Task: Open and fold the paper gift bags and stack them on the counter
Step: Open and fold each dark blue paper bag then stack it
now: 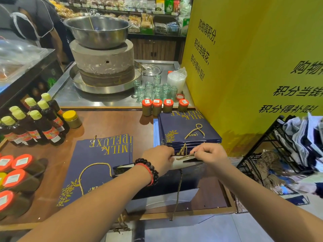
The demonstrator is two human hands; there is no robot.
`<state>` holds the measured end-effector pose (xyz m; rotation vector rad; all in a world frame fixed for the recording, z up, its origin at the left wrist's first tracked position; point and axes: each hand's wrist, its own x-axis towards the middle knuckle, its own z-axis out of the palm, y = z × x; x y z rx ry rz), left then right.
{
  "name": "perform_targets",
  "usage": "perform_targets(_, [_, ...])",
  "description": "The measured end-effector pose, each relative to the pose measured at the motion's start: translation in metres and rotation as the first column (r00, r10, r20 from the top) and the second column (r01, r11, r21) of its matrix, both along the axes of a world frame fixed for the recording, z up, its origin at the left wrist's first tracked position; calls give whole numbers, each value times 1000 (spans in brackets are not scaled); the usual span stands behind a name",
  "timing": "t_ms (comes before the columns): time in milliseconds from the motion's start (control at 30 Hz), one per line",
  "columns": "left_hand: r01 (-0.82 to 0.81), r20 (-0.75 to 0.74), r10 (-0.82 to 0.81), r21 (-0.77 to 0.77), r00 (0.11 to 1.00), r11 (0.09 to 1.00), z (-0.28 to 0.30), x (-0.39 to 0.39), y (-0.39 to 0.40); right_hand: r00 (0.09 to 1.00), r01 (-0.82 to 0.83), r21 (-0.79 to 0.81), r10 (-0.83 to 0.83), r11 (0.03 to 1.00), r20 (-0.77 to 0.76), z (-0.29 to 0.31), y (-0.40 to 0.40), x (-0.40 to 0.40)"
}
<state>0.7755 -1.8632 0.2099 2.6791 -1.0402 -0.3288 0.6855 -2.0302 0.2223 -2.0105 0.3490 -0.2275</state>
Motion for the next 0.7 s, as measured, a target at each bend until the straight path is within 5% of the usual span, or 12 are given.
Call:
perform_targets(233, [-11, 3, 11, -42, 1000, 999, -1, 0, 3, 989, 109, 212, -127, 971, 70, 8, -2, -8])
perform_targets(400, [82, 126, -59, -190, 990, 978, 0, -1, 13, 968, 241, 104, -246, 965, 47, -20, 0, -24])
perform_targets(533, [137, 178, -110, -143, 978, 980, -3, -3, 20, 912, 392, -4, -388, 920, 135, -42, 21, -53])
perform_targets(700, [135, 143, -126, -54, 982, 989, -5, -2, 20, 961, 92, 1, -89, 996, -262, -76, 62, -53])
